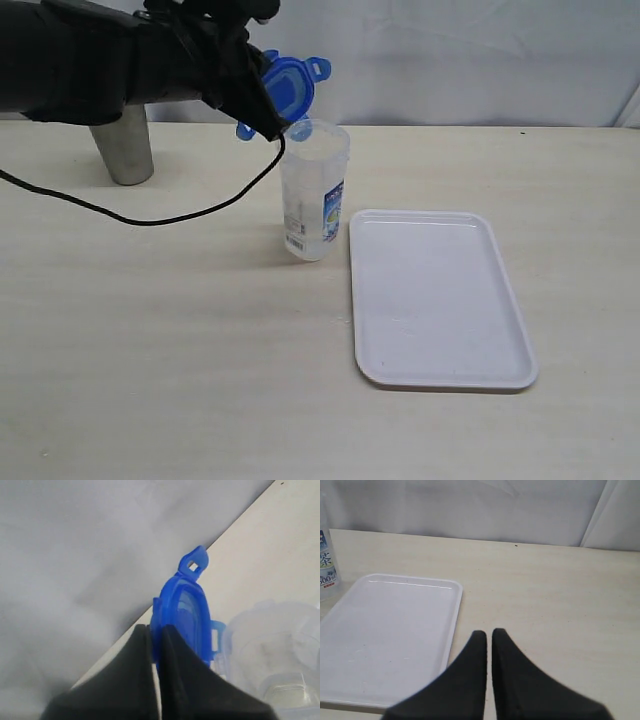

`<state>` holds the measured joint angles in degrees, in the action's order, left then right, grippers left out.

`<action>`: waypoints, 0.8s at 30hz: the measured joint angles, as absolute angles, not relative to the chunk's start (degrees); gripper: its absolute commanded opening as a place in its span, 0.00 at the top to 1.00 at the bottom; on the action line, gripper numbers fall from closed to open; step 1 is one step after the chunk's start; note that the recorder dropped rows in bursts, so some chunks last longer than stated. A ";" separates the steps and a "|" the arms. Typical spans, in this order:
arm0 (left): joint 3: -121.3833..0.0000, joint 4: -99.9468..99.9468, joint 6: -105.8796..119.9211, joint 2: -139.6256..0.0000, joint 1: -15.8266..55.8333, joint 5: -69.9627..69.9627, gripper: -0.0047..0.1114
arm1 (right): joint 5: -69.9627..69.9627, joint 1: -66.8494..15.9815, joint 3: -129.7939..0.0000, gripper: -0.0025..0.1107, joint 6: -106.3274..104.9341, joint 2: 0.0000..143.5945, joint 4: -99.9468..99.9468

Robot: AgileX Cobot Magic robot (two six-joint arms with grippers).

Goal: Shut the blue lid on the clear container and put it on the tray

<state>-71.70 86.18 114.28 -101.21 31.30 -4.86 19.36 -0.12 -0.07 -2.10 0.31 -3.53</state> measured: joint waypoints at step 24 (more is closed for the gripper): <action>-71.57 82.80 120.97 -101.21 45.28 -22.47 0.96 | 19.36 -0.12 -0.07 0.94 -2.10 0.31 -3.53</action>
<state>-71.57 82.80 120.97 -101.21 45.28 -22.47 19.36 -0.12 -0.07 -2.10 0.31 -3.53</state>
